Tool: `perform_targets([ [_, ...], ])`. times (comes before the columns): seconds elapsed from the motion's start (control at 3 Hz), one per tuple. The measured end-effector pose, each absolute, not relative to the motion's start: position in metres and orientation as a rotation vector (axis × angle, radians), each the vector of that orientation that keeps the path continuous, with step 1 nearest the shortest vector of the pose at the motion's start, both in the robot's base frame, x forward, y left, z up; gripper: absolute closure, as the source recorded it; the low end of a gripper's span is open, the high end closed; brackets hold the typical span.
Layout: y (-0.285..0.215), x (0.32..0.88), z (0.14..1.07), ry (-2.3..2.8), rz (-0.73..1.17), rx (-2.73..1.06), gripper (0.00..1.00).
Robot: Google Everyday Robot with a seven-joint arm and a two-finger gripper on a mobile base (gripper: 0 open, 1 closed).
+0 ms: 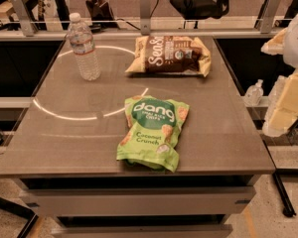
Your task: Pick brown chip bag
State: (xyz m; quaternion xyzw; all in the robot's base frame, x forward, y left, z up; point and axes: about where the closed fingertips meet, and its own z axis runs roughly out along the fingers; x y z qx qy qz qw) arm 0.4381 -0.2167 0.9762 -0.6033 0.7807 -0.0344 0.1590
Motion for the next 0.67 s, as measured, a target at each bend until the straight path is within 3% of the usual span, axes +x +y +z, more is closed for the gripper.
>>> perform_targets([
  [0.67,-0.216,0.450,0.979,2.216,-0.100,-1.652,0.00],
])
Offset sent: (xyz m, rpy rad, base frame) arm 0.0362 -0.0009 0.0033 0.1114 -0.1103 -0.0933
